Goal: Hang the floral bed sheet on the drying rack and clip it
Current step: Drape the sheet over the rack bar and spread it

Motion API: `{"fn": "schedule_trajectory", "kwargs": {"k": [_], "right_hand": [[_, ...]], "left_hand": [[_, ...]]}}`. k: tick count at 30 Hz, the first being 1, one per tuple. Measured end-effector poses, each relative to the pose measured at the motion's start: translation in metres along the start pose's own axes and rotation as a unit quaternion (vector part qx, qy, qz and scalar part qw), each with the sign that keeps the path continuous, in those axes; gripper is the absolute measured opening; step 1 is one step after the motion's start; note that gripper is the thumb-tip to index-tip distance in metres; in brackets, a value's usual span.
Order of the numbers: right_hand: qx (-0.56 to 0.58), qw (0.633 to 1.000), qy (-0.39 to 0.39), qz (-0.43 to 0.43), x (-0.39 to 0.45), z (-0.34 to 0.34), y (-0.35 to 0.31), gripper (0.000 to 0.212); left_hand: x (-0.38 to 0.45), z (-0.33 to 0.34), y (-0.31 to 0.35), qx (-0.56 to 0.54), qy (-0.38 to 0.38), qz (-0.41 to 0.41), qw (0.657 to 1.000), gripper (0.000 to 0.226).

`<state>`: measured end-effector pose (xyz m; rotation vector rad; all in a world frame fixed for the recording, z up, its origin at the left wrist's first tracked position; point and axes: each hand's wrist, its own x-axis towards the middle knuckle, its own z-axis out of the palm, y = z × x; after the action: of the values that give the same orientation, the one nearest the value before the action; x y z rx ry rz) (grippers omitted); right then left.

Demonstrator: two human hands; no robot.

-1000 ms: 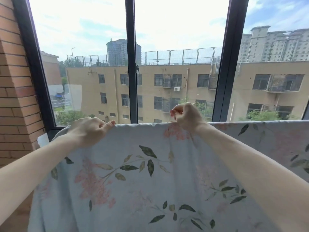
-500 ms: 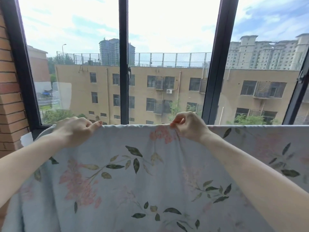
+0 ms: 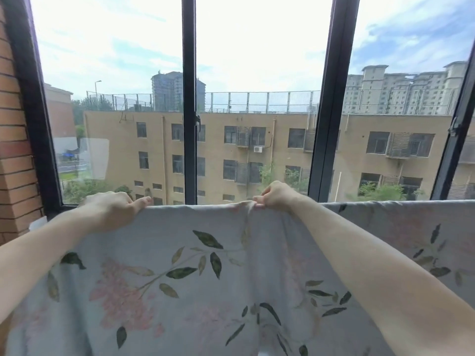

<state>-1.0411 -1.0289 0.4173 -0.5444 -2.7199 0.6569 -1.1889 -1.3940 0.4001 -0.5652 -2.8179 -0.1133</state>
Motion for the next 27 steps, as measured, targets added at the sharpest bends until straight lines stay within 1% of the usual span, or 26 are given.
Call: {"fn": "schedule_trajectory", "kwargs": {"k": [1, 3, 5, 8, 9, 11, 13, 15, 16, 17, 19, 21, 23, 27], "right_hand": [[0.032, 0.999, 0.018, -0.015, -0.006, -0.002, 0.001, 0.025], [0.075, 0.99, 0.108, -0.058, -0.022, -0.008, 0.006, 0.027], [0.062, 0.981, 0.169, -0.075, -0.045, -0.014, 0.02, 0.023], [-0.035, 0.976, 0.202, -0.068, -0.073, -0.016, 0.064, 0.018], [-0.075, 0.975, 0.2, -0.064, -0.079, -0.017, 0.077, 0.021], [-0.122, 0.975, 0.173, -0.063, -0.084, -0.018, 0.095, 0.035], [-0.11, 0.98, 0.146, -0.073, -0.084, -0.021, 0.098, 0.043], [-0.096, 0.984, 0.124, -0.087, -0.082, -0.024, 0.097, 0.045], [-0.092, 0.985, 0.114, -0.093, -0.082, -0.028, 0.097, 0.046], [-0.082, 0.986, 0.107, -0.094, -0.084, -0.033, 0.099, 0.046], [-0.048, 0.988, 0.111, -0.097, -0.095, -0.047, 0.112, 0.047], [-0.027, 0.987, 0.125, -0.096, -0.113, -0.067, 0.14, 0.048], [-0.031, 0.986, 0.136, -0.087, -0.133, -0.094, 0.18, 0.049], [-0.027, 0.988, 0.153, -0.023, -0.168, -0.149, 0.274, 0.052]], "left_hand": [[0.003, -0.001, 0.0, 0.002, -0.014, -0.009, 1.0, 0.073], [0.009, -0.003, 0.001, 0.01, -0.034, -0.027, 0.999, 0.062], [0.013, -0.001, 0.003, 0.019, -0.041, -0.038, 0.998, 0.057], [0.015, 0.0, 0.012, 0.022, -0.05, -0.053, 0.997, 0.055], [0.014, -0.002, 0.018, 0.017, -0.054, -0.056, 0.997, 0.053], [0.009, -0.011, 0.041, -0.01, -0.048, -0.041, 0.998, 0.046], [0.001, -0.02, 0.09, -0.071, -0.006, 0.027, 0.997, 0.036], [-0.015, -0.027, 0.158, -0.153, 0.051, 0.122, 0.979, 0.028], [-0.024, -0.031, 0.196, -0.183, 0.064, 0.167, 0.967, 0.027], [-0.033, -0.034, 0.234, -0.196, 0.062, 0.209, 0.956, 0.029], [-0.045, -0.031, 0.304, -0.17, 0.035, 0.263, 0.949, 0.037], [-0.049, -0.021, 0.357, -0.118, 0.021, 0.28, 0.953, 0.048], [-0.05, -0.01, 0.398, -0.083, 0.019, 0.28, 0.956, 0.054], [-0.048, 0.001, 0.461, -0.053, 0.002, 0.26, 0.964, 0.055]]}}
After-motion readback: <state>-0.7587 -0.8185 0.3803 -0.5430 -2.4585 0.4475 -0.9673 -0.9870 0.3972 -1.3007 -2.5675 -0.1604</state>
